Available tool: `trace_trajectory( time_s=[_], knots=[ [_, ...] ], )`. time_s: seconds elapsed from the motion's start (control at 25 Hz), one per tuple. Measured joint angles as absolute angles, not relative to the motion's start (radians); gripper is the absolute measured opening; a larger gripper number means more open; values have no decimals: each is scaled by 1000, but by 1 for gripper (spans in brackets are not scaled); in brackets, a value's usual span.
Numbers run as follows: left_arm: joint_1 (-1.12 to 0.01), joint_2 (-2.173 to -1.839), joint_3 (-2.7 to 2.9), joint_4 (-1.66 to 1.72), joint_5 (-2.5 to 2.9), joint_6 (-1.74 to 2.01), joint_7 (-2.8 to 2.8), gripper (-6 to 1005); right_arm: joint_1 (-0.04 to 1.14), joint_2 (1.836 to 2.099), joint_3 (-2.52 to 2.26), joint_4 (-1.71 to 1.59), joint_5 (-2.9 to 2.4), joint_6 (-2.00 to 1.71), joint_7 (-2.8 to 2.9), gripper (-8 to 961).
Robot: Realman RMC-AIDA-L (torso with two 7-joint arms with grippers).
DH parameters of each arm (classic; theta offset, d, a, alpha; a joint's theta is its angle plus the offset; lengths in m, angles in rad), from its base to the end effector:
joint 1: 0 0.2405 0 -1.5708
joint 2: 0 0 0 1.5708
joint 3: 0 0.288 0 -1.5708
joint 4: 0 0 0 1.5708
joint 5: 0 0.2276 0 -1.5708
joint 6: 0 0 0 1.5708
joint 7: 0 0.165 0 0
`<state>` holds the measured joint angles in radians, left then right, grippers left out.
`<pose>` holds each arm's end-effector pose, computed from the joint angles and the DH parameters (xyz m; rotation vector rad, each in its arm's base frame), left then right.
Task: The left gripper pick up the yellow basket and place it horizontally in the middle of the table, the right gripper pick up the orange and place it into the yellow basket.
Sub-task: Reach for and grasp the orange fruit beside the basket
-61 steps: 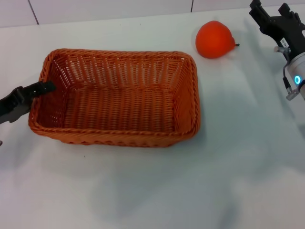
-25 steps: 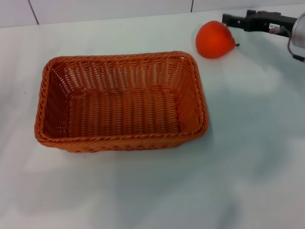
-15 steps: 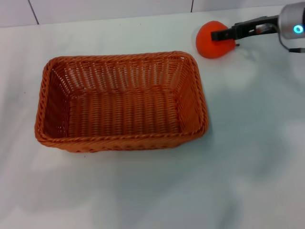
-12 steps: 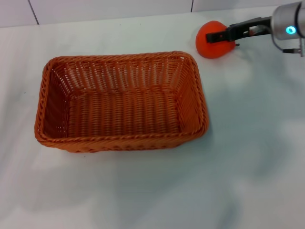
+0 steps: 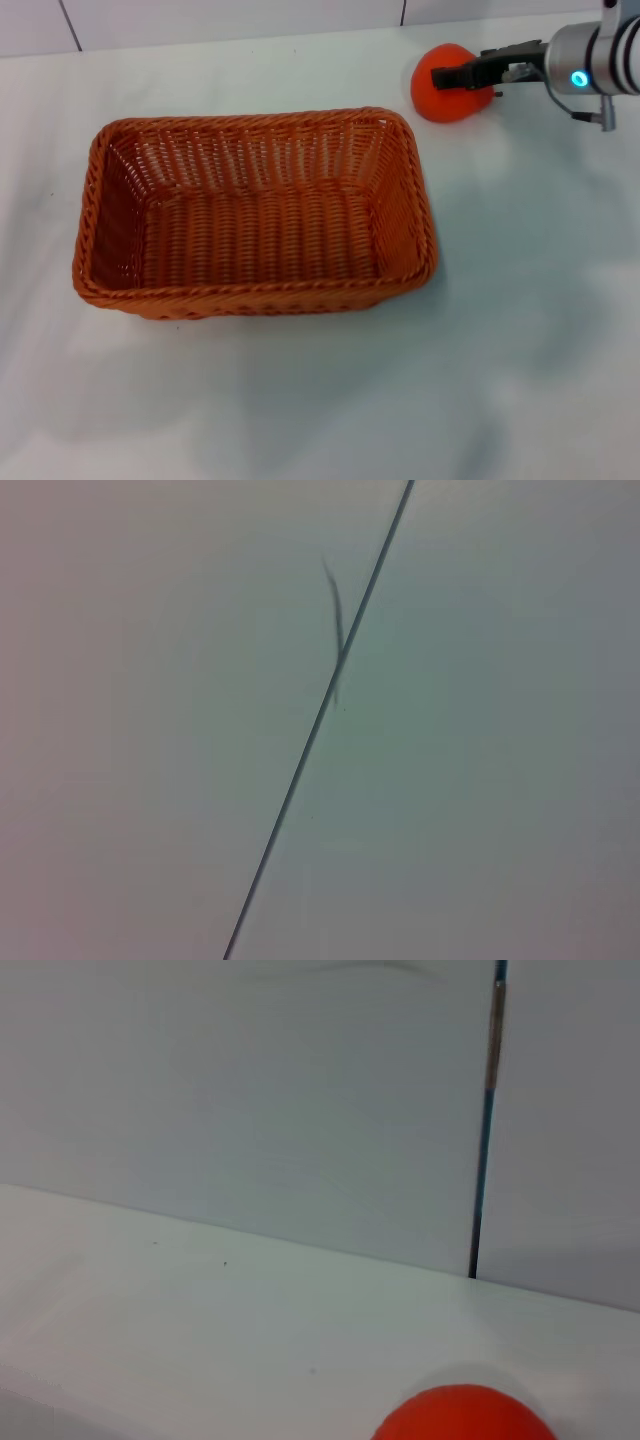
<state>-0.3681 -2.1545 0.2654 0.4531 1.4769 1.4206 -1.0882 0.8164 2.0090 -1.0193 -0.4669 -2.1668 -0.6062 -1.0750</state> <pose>-0.3672 0.3445 0.0249 -1.6925 -0.7758 -1.1315 0.2910 0.5139 -0.0342 -1.2073 -2.5132 -1.1662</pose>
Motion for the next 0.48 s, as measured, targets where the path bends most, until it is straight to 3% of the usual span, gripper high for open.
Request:
trace_trajectory(
  time_s=[0.16, 0.36, 0.48],
  knots=[
    [-374, -2156, 265, 452, 1476, 1419, -1088, 739, 819, 2041, -1020, -458, -2167, -545, -1116, 826],
    [-379, -2155, 265, 451, 1476, 1408, -1089, 738, 823, 2071, -1020, -450, -2165, -505, -1167, 606],
    [-380, -2155, 265, 448, 1476, 1404, -1090, 737, 824, 2072, -1019, -450, -2163, -504, -1173, 526]
  ],
)
